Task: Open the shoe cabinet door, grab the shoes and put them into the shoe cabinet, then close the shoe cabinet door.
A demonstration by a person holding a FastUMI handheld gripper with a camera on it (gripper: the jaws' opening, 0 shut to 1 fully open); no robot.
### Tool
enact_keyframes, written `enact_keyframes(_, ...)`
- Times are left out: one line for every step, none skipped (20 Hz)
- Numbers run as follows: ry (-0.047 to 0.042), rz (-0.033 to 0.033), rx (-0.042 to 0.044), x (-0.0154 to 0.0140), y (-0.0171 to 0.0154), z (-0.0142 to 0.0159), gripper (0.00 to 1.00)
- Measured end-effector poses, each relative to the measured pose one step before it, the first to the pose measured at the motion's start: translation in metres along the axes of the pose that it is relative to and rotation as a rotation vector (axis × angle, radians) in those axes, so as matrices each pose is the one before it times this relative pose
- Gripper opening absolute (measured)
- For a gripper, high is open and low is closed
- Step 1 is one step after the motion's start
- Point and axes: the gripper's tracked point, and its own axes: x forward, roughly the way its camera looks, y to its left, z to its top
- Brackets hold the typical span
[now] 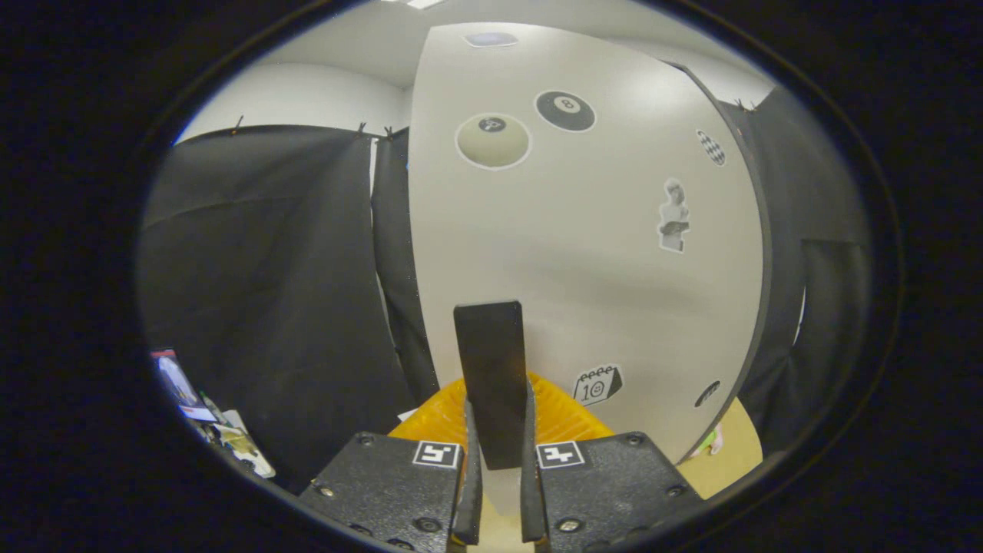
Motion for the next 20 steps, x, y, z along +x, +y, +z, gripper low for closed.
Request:
enact_keyframes(-0.00023, 0.00624, -0.0022, -0.00371, -0.00167, -0.00119, 0.23)
enact_keyframes(0.00057, 0.0056, -0.00298, -0.00373, -0.00193, -0.00026, 0.23)
enact_keyframes(-0.00227, 0.0034, 0.00221, -0.00614, -0.00174, -0.00142, 0.23)
enact_keyframes(-0.00099, -0.00006, -0.00349, -0.00596, -0.00157, -0.00065, 0.23)
enact_keyframes(-0.00186, -0.00015, -0.00499, -0.0069, -0.00019, -0.00068, 0.23)
enact_keyframes(-0.00263, 0.0039, -0.00703, -0.00549, -0.00061, -0.0005, 0.23)
enact_keyframes(-0.00234, 0.00559, -0.00187, -0.00565, -0.00239, -0.00115, 0.23)
enact_keyframes(-0.00303, 0.0033, 0.00078, -0.0064, -0.00298, -0.00022, 0.23)
enact_keyframes(-0.0028, 0.00322, -0.00122, -0.00613, -0.0035, -0.00038, 0.23)
enact_keyframes(-0.004, 0.00338, -0.00125, -0.00584, -0.00427, -0.00018, 0.23)
enact_keyframes(-0.00409, 0.00098, -0.00178, -0.007, -0.00268, -0.00003, 0.23)
enact_keyframes(-0.0018, -0.00274, -0.00362, -0.0069, -0.00429, 0.00041, 0.23)
enact_keyframes(-0.00256, -0.00532, -0.0005, -0.00706, -0.00379, -0.00083, 0.23)
enact_keyframes(-0.00054, -0.00472, -0.00128, -0.00649, -0.0044, -0.00023, 0.23)
enact_keyframes(-0.00249, -0.00409, 0.00139, -0.0065, -0.0053, -0.00071, 0.23)
enact_keyframes(-0.00299, -0.00437, 0.00484, -0.0062, -0.00592, 0.00031, 0.23)
enact_keyframes(-0.00495, -0.00764, 0.00155, -0.00717, -0.0061, -0.00004, 0.23)
enact_keyframes(-0.00543, -0.01054, 0.00165, -0.00597, -0.00652, -0.00009, 0.23)
enact_keyframes(-0.00562, -0.01524, 0.00776, -0.00722, -0.00518, -0.0007, 0.23)
enact_keyframes(-0.0042, -0.02195, 0.00192, -0.00605, -0.00601, -0.0001, 0.23)
